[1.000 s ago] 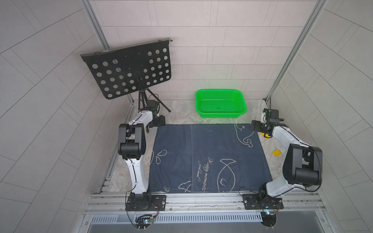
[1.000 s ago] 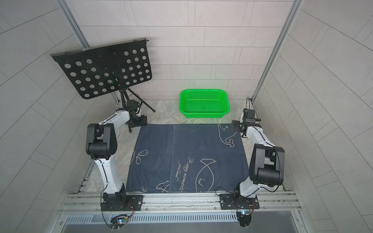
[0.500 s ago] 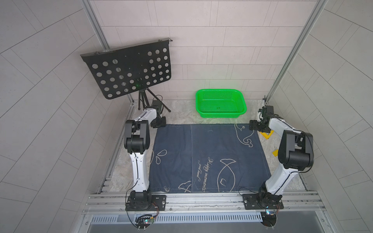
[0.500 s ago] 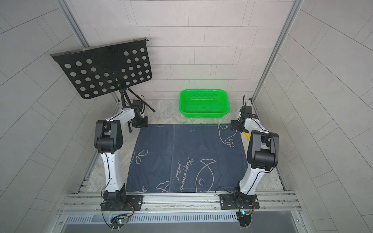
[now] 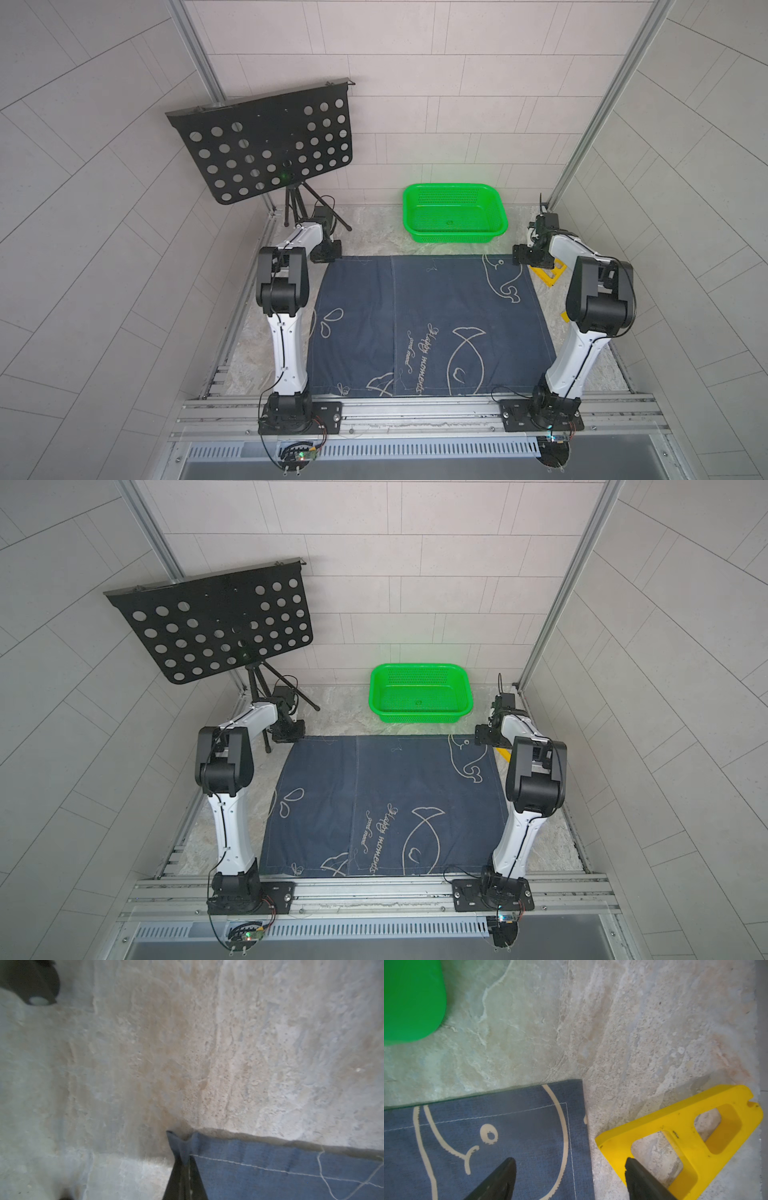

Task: Roll up the pillowcase
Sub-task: Fold the pillowcase at the center of the board.

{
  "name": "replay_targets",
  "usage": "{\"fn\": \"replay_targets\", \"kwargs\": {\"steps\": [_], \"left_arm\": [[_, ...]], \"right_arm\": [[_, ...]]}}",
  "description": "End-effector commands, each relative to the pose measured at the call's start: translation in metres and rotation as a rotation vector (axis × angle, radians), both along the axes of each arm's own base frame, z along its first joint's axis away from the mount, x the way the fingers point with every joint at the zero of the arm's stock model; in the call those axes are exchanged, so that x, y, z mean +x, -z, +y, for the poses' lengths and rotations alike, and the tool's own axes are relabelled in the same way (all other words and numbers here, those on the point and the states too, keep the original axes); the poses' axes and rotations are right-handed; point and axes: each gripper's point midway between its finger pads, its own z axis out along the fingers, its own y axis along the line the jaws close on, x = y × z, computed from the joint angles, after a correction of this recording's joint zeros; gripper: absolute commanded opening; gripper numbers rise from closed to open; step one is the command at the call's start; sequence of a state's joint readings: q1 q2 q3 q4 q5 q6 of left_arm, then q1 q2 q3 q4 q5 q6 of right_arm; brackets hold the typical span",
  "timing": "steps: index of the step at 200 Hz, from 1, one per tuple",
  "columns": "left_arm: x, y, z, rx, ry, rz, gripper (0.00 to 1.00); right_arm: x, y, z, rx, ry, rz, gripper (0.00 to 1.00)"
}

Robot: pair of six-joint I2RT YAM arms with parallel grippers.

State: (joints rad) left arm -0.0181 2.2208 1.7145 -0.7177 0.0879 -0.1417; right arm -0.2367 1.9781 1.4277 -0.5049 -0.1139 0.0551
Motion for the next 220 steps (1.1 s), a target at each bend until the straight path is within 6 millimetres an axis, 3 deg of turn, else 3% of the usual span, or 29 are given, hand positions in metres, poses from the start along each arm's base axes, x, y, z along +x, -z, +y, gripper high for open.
{"fn": "replay_targets", "kwargs": {"steps": [1, 73, 165, 185, 220], "left_arm": [[-0.009, 0.008, -0.006, -0.019, 0.01, 0.047, 0.02], [-0.011, -0.004, -0.007, -0.03, 0.019, 0.03, 0.0], [-0.022, 0.003, -0.012, -0.054, 0.017, 0.053, 0.0], [-0.023, 0.002, -0.012, -0.057, 0.016, 0.052, 0.0], [-0.022, 0.0, -0.013, -0.06, 0.02, 0.05, 0.0]], "right_arm": [[0.005, 0.006, 0.0, 0.022, -0.011, 0.033, 0.83], [0.027, 0.021, -0.004, 0.036, -0.023, 0.077, 0.74], [0.026, 0.041, 0.006, 0.066, -0.076, 0.193, 0.61], [0.025, 0.043, 0.008, 0.06, -0.084, 0.205, 0.54], [0.028, 0.043, 0.01, 0.073, -0.092, 0.205, 0.3]]}}
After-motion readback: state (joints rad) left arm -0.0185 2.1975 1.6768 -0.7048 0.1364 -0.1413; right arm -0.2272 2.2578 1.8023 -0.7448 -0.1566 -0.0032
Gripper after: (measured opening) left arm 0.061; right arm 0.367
